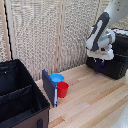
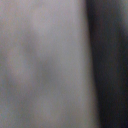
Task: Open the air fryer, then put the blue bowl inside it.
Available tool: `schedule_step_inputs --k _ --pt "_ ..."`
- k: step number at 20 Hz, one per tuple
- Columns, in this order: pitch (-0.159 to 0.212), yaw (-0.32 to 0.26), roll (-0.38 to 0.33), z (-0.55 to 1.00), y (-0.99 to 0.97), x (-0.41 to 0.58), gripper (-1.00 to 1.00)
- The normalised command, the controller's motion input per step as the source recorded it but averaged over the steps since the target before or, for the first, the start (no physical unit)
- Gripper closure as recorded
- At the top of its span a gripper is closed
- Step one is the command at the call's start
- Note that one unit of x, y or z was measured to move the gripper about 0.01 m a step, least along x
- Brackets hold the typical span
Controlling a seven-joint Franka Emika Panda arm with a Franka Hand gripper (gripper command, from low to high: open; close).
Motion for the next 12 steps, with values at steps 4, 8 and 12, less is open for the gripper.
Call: schedule_step_inputs --k 4,8,12 --pt "0.000 -0.001 0.265 0.28 0.64 -0.041 1.00" --pt "-0.095 0.000 0.042 0.04 0.96 -0.257 1.00" --pt "-0.099 0.000 0.026 0.18 0.87 -0.431 1.00"
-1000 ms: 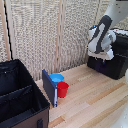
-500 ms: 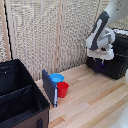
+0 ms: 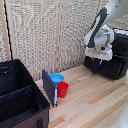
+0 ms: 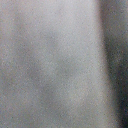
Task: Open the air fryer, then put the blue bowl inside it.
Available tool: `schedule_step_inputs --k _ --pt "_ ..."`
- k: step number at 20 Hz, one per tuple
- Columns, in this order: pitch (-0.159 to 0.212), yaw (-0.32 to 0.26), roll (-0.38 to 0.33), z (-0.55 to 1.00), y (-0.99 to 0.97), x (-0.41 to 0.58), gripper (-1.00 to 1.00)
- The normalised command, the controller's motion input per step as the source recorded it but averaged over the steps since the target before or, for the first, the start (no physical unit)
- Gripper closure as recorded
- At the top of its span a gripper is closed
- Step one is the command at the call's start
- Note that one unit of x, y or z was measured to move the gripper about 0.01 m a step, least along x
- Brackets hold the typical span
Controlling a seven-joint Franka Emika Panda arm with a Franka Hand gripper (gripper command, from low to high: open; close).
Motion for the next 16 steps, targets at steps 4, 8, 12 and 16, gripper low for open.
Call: schedule_step_inputs --k 4,8,12,16 --pt "-0.088 -0.025 0.007 0.67 0.85 -0.214 1.00" --pt "-0.042 -0.074 -0.018 0.40 0.84 -0.013 1.00" --pt "0.025 -0.092 -0.095 -0.16 0.60 0.153 1.00" --pt "0.048 -0.010 -0.052 -0.19 0.10 0.146 1.00"
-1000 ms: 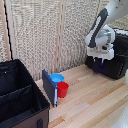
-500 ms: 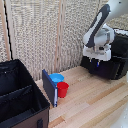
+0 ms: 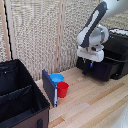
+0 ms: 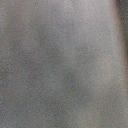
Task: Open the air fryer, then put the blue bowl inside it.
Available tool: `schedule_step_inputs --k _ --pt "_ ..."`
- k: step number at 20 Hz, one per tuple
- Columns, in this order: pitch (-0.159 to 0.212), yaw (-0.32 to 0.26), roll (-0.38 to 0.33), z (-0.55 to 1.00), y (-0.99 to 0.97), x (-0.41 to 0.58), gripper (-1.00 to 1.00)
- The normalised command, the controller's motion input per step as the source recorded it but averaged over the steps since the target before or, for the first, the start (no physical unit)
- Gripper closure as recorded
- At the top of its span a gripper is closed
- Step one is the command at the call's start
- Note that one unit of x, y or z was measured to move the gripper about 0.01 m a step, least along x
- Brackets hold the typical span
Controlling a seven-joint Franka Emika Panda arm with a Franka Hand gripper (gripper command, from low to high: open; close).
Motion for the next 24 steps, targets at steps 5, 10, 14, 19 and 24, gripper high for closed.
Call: schedule_step_inputs --k 5,10,14,19,24 --pt "0.054 -0.008 -0.023 -0.20 0.01 0.005 1.00" --pt "0.019 -0.054 -0.007 -0.06 0.02 0.000 1.00" --pt "0.001 -0.045 0.000 0.00 0.05 0.000 -1.00" --pt "0.009 -0.016 0.034 0.07 0.01 0.006 -1.00" --pt "0.059 0.000 0.070 0.12 0.00 0.035 -1.00"
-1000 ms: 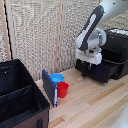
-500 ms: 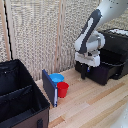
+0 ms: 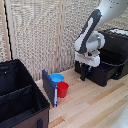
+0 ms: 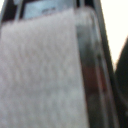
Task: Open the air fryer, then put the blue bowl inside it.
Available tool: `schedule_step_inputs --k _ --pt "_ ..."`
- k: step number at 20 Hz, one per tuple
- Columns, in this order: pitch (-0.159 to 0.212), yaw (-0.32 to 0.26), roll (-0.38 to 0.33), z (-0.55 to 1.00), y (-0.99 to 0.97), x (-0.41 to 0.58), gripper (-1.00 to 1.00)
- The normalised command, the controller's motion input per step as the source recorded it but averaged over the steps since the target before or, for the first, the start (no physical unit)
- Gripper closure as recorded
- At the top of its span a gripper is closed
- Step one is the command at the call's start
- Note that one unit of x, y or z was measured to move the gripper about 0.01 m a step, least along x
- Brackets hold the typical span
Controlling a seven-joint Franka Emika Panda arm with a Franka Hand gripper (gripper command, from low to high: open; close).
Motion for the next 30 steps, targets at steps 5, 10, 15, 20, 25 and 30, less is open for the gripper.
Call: schedule_step_inputs --k 5,10,15,20,25,30 --pt "0.033 0.004 0.112 0.73 0.00 0.181 -1.00" --pt "0.071 0.062 0.044 0.95 0.29 0.236 -1.00" --pt "0.074 0.042 0.026 0.55 0.39 0.242 -1.00" --pt "0.051 0.092 0.060 0.10 0.41 0.227 -1.00" --pt "0.041 0.151 0.112 -0.01 0.35 0.207 -1.00" --pt "0.008 0.164 0.123 -0.03 0.32 0.229 -1.00"
